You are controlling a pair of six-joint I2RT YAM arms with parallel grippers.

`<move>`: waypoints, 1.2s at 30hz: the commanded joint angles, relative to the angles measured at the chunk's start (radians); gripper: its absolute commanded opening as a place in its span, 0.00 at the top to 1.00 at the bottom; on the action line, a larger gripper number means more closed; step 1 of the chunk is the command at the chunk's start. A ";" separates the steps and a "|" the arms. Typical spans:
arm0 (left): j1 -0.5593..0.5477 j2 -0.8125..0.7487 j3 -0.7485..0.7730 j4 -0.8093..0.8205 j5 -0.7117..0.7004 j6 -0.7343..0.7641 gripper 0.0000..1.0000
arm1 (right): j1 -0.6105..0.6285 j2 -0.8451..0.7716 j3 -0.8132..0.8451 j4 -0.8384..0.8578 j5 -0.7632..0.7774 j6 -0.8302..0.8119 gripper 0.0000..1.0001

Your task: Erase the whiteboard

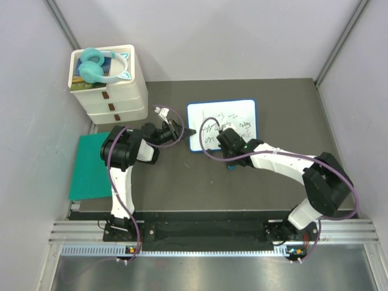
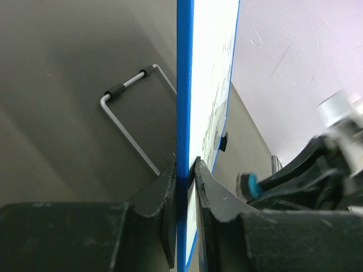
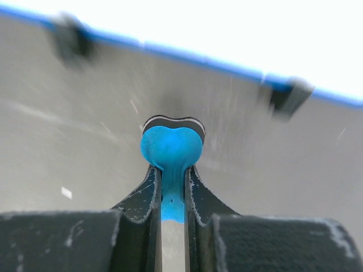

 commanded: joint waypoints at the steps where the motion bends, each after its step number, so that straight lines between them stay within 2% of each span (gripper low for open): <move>1: 0.004 -0.028 -0.044 0.047 0.017 0.048 1.00 | -0.045 -0.059 0.154 0.165 0.038 -0.104 1.00; 8: 0.003 -0.053 -0.081 0.050 0.012 0.065 1.00 | -0.147 0.025 0.200 0.373 -0.060 -0.126 1.00; 16: 0.003 -0.091 -0.089 -0.030 0.018 0.131 1.00 | -0.141 0.152 0.184 0.553 -0.071 -0.155 1.00; 18: 0.001 -0.094 -0.089 -0.045 0.024 0.140 1.00 | -0.127 0.163 0.145 0.637 -0.028 -0.168 1.00; 23: -0.010 -0.093 -0.079 -0.077 0.050 0.148 1.00 | -0.053 0.183 0.118 0.717 0.136 -0.205 1.00; 29: -0.025 -0.088 -0.064 -0.103 0.067 0.148 1.00 | 0.016 0.255 0.199 0.653 0.207 -0.250 1.00; 36: -0.028 -0.091 -0.053 -0.117 0.064 0.137 1.00 | 0.051 0.241 0.210 0.621 0.181 -0.283 1.00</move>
